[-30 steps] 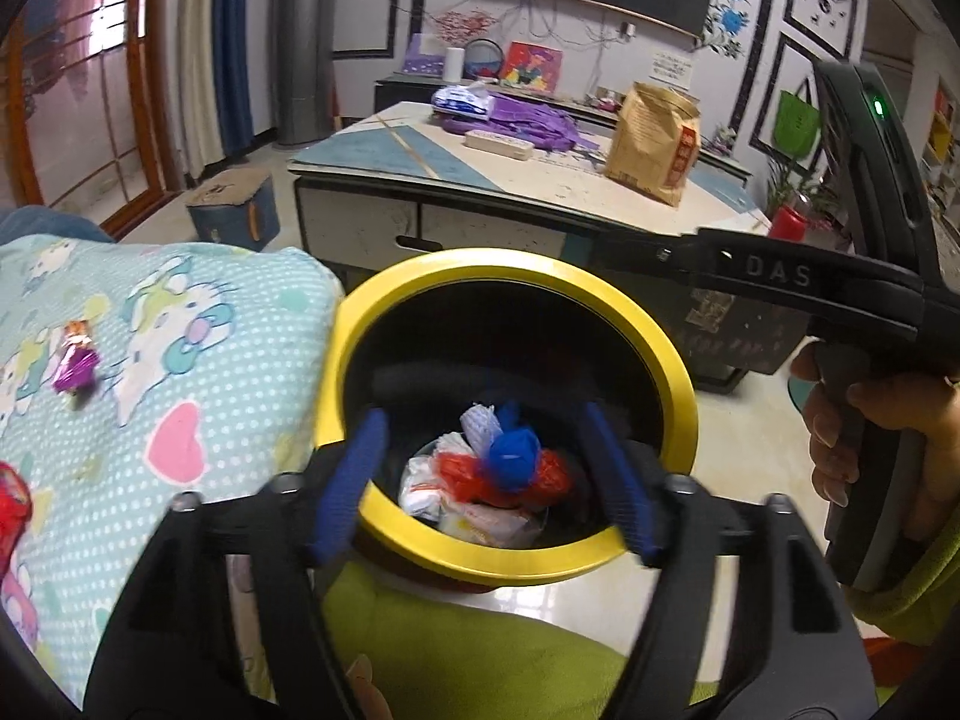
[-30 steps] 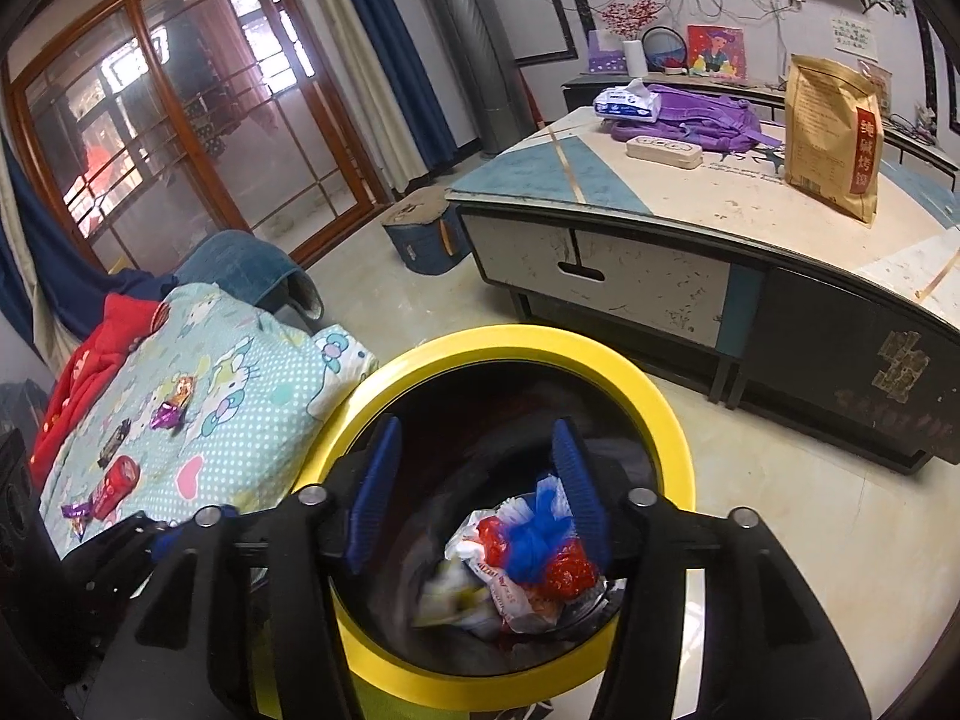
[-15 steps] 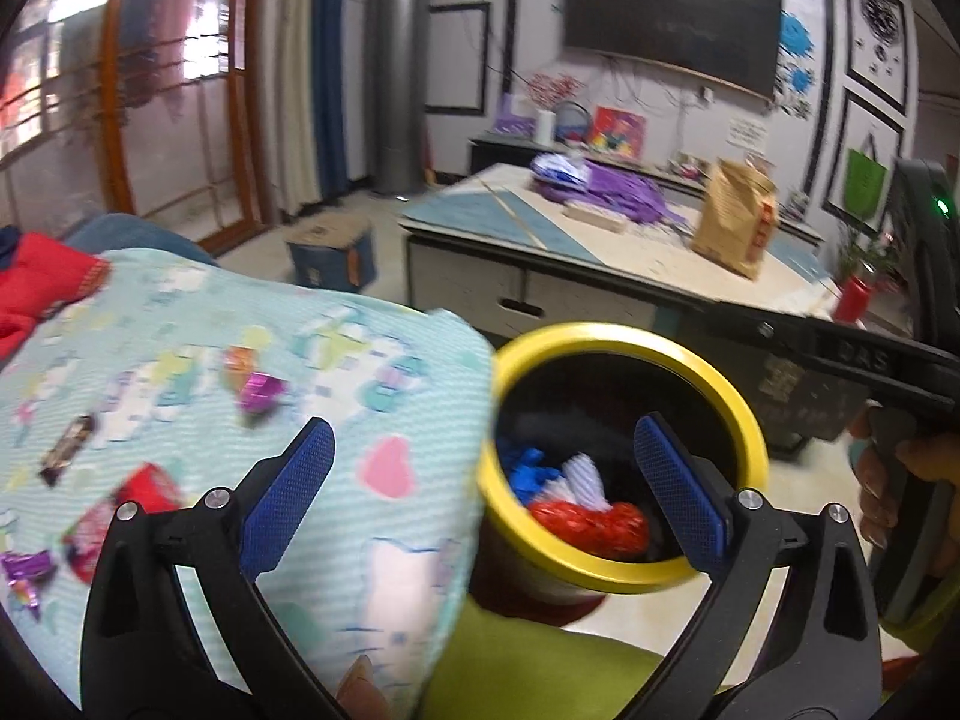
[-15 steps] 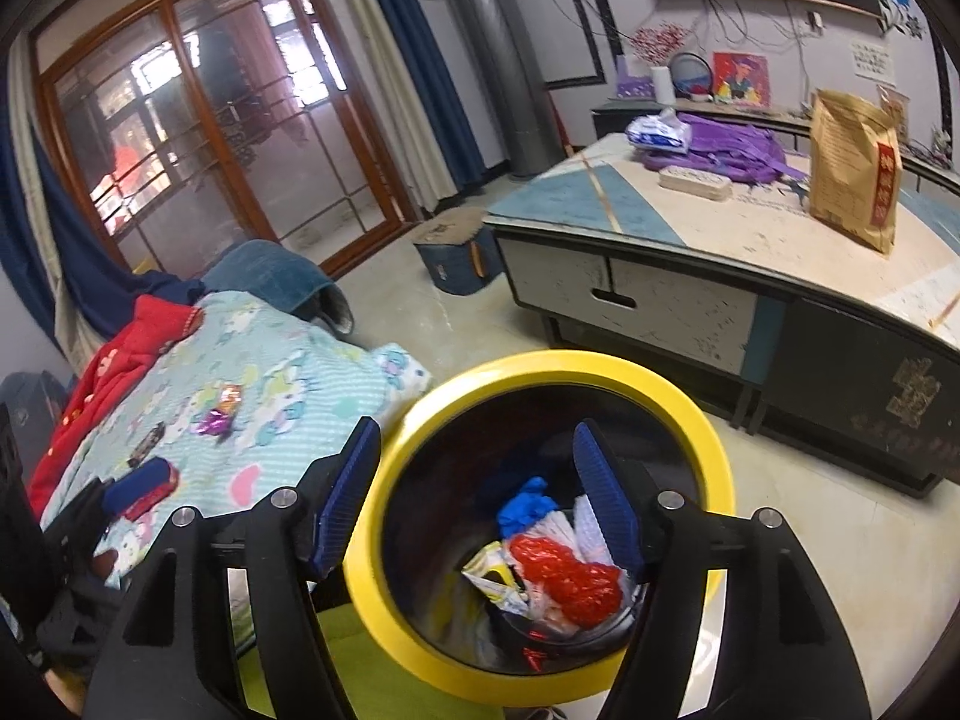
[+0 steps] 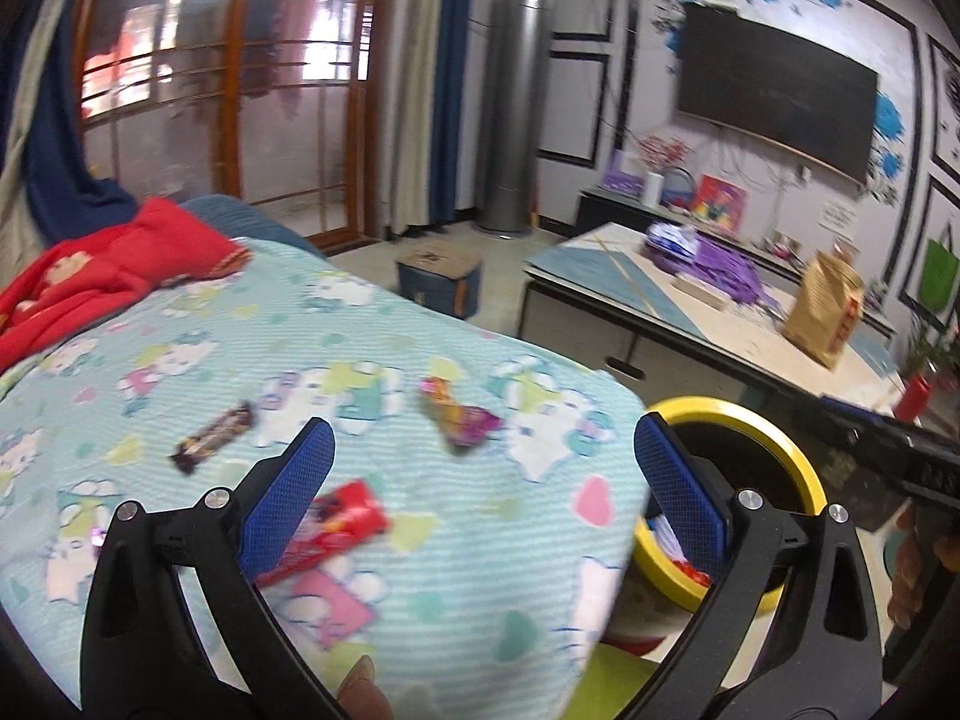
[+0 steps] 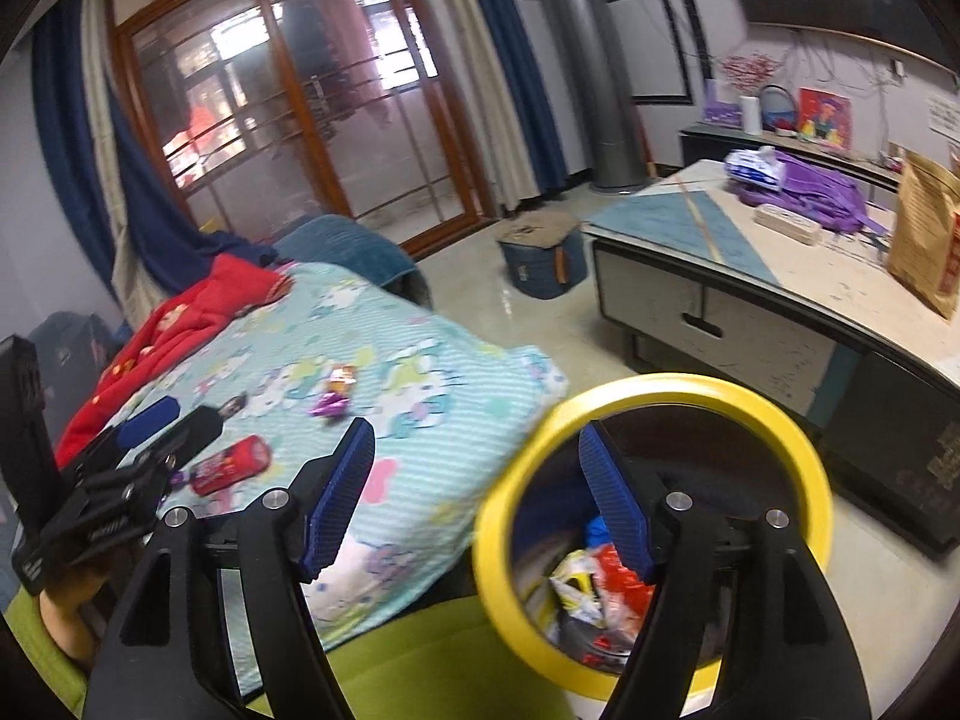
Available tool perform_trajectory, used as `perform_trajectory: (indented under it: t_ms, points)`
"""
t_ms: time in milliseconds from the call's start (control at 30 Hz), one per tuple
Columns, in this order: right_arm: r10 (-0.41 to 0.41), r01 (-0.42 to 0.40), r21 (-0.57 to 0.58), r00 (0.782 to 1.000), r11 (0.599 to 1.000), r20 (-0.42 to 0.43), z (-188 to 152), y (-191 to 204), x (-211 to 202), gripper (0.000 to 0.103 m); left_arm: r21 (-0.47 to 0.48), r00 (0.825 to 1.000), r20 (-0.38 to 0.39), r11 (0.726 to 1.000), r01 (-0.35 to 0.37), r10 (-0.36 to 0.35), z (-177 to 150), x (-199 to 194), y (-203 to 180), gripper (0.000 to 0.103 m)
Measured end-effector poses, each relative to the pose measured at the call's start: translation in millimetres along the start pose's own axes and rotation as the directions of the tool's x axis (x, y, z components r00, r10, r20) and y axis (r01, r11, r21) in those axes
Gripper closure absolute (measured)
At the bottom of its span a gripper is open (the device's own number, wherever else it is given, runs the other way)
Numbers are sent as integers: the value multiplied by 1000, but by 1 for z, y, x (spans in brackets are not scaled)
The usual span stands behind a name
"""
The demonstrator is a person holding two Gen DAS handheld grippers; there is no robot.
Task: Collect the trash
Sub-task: 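Move both open tools back from the bin toward the bed, then grasp the purple candy wrapper with the left tool while the right tool grasps the red candy tube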
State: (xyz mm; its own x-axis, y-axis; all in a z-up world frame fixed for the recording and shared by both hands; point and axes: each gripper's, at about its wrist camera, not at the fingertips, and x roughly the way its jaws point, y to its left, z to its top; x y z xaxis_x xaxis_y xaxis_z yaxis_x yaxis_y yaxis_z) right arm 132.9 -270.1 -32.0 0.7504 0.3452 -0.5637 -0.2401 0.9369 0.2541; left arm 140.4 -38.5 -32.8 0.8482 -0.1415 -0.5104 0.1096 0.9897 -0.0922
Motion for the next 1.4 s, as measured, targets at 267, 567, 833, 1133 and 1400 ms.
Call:
perform_trajectory:
  t_ms: [267,567,833,1133,1400]
  points:
    - [93,-98,-84,993,992,-69,-4,55,24,34,-92,993,30,989,-115,119,8,-20,57,11]
    - [202,-221,-144,969,964,-141,-11,123,54,34,-162,973,-4,960,-227,230,3,-35,107,11]
    - [241,-282,-148,939,948,-245,-22,169,89,34,-243,945,-102,913,-327,311,-7,-37,159,11]
    - [263,-302,-63,900,951,-346,-33,190,130,34,-385,931,-239,854,-350,275,-40,-33,215,15]
    - [295,-270,118,879,956,-375,-30,183,170,34,-467,942,-285,833,-296,174,-60,-21,218,46]
